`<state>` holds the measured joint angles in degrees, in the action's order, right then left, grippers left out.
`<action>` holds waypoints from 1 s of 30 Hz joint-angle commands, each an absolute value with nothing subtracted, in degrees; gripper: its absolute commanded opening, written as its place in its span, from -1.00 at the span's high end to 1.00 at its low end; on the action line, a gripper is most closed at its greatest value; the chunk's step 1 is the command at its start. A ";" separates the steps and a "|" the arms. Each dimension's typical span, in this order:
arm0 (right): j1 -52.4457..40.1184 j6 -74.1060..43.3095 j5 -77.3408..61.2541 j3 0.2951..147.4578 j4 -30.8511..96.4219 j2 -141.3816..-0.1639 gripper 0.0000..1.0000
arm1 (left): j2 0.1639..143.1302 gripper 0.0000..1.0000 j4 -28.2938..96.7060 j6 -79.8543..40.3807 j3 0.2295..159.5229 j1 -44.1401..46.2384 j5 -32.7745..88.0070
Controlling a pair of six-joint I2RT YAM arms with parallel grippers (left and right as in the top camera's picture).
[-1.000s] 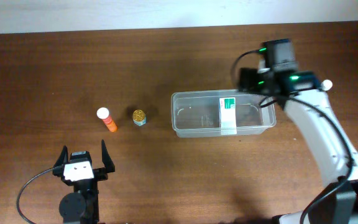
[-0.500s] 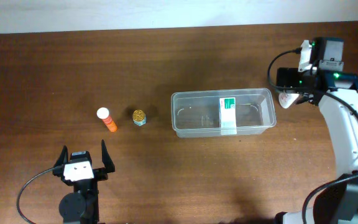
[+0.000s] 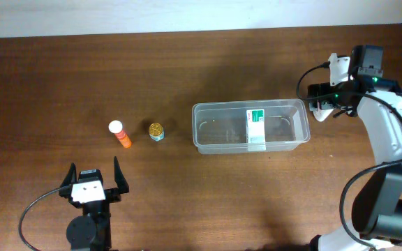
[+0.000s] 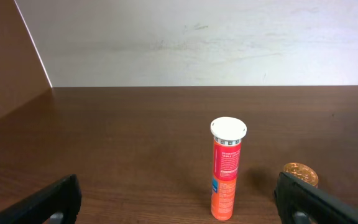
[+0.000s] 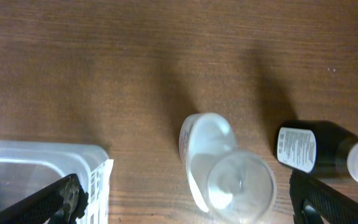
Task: Pack container
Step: 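Move the right gripper to the white pump lotion bottle and grasp it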
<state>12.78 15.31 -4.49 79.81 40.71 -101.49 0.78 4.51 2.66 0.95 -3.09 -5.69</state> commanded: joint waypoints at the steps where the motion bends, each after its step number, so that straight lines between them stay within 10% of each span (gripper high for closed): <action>1: 13.69 16.08 -5.67 80.58 39.55 -102.04 -0.99 | 0.30 -0.99 4.36 3.53 0.54 -3.49 -4.73; 20: 16.21 17.63 -9.91 80.58 37.85 -105.49 -0.60 | 0.30 -0.99 4.36 3.53 0.54 -3.49 -4.73; 23: 16.21 17.61 -9.93 80.58 36.95 -105.49 -0.42 | 0.30 -0.99 4.36 3.53 0.54 -3.49 -4.73; 25: 16.21 17.58 -9.93 80.58 36.77 -105.49 0.13 | 0.30 -0.99 4.36 3.55 0.54 -3.49 -4.73; 30: 16.21 17.56 -9.91 80.58 36.58 -105.49 0.12 | 0.30 -0.99 4.36 3.53 0.54 -3.49 -4.73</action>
<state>16.01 17.37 -9.17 79.81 36.95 -104.86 0.78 4.51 2.66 0.95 -3.09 -5.69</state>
